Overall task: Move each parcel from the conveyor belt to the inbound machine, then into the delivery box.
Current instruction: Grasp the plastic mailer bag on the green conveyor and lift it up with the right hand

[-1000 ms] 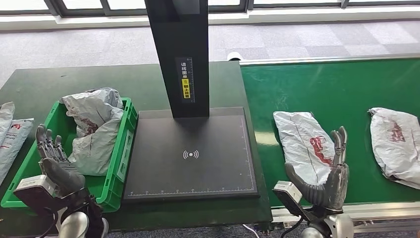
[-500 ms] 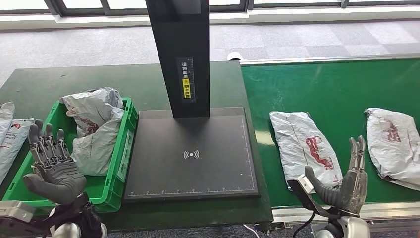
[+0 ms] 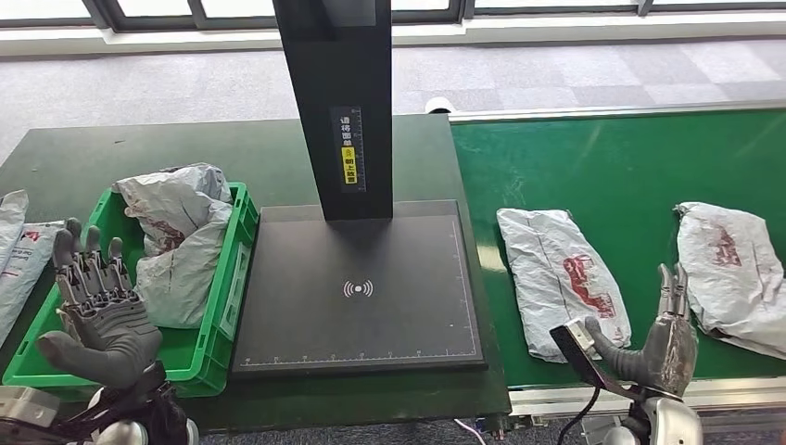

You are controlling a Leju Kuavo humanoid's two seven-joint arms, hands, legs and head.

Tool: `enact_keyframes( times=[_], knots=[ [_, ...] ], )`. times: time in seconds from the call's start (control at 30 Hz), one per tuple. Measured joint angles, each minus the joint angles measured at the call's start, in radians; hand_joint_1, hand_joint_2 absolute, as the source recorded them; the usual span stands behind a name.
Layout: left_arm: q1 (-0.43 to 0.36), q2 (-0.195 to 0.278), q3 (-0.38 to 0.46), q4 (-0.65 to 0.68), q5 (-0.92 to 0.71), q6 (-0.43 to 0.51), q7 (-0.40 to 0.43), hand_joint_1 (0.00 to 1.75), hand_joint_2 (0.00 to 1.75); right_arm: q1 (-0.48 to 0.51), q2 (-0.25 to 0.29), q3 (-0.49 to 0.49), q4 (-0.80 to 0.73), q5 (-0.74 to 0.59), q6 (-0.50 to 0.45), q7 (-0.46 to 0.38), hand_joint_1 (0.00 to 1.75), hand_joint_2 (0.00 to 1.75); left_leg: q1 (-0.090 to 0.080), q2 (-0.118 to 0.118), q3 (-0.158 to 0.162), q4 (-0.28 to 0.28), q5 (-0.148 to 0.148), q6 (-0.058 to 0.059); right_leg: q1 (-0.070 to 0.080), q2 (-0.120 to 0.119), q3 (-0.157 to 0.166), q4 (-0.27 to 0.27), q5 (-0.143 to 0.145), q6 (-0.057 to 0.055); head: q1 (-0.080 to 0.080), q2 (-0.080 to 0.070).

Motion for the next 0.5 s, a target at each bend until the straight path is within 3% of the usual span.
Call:
enact_keyframes(
  times=[0.17,0.5],
  knots=[
    [0.005,-0.003,0.0,0.003,-0.015,-0.012,0.0,0.0,0.0,-0.08,-0.05,-0.041,0.15,0.005,0.029,0.012,0.0,1.75,0.0,0.0,-0.001,0.0,0.0,0.0,0.0,0.0,0.0,0.0,0.0,0.0,0.0,0.0],
    [-0.002,-0.009,-0.014,0.027,-0.024,0.004,0.0,0.0,0.0,-0.301,-0.13,-0.032,0.577,0.061,-0.017,0.041,0.0,1.75,0.0,0.0,-0.001,0.0,0.002,0.0,0.0,0.0,-0.001,0.0,0.002,0.001,0.0,0.0]
  ],
)
